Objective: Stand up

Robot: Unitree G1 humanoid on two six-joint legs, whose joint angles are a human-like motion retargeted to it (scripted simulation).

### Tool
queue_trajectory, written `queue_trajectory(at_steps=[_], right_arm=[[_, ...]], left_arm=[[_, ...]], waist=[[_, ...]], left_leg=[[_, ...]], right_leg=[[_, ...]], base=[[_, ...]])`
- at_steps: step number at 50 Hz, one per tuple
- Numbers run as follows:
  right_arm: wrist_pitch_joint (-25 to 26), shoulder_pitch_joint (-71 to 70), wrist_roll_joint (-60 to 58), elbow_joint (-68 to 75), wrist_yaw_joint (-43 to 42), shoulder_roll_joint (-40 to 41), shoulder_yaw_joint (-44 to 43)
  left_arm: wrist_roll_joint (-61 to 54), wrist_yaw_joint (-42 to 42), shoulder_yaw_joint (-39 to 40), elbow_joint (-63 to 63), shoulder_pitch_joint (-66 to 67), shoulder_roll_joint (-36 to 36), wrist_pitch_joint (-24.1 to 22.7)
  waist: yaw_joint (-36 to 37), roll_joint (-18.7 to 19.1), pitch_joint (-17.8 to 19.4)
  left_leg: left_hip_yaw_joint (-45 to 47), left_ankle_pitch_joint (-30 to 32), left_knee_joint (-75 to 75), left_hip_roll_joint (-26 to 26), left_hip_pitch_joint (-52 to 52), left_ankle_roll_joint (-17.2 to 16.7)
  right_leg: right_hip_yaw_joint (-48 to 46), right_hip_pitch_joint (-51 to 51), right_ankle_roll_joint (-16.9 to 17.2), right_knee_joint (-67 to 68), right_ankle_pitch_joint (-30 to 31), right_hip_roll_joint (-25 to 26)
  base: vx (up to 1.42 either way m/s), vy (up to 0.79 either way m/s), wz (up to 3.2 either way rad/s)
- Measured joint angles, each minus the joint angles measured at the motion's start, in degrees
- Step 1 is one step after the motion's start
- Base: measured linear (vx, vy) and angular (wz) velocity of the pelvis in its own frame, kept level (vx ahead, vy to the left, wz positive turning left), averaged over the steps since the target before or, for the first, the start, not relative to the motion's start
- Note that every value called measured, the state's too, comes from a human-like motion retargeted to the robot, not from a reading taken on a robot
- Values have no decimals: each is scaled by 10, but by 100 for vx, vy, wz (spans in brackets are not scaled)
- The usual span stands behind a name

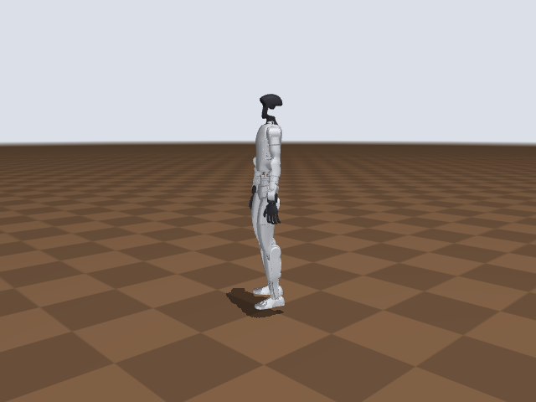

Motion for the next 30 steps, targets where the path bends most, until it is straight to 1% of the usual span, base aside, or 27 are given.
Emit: queue_trajectory(at_steps=[13,23,27,30], right_arm=[[1,22,5,2,-2,-21,-22],[-5,46,30,-11,2,-34,-46],[-12,55,45,-21,4,-37,-52],[-19,55,54,-23,0,-41,-52]], left_arm=[[1,3,3,5,8,7,0],[-3,8,5,8,9,16,2],[-10,15,5,12,5,19,3],[-18,24,9,20,-1,21,4]], waist=[[-2,-6,-4],[-2,-4,-5],[0,5,-7],[7,18,-9]], left_leg=[[-16,-19,1,-12,4,11],[-27,-37,6,-11,4,20],[-32,-45,7,0,0,20],[-24,-53,5,18,-3,18]], right_leg=[[2,1,10,10,-14,-9],[5,-16,18,63,-20,-17],[16,-46,19,120,-2,-18],[47,-112,13,224,41,-13]], base=[[5,5,0],[4,8,3],[1,8,-4],[2,9,-41]])
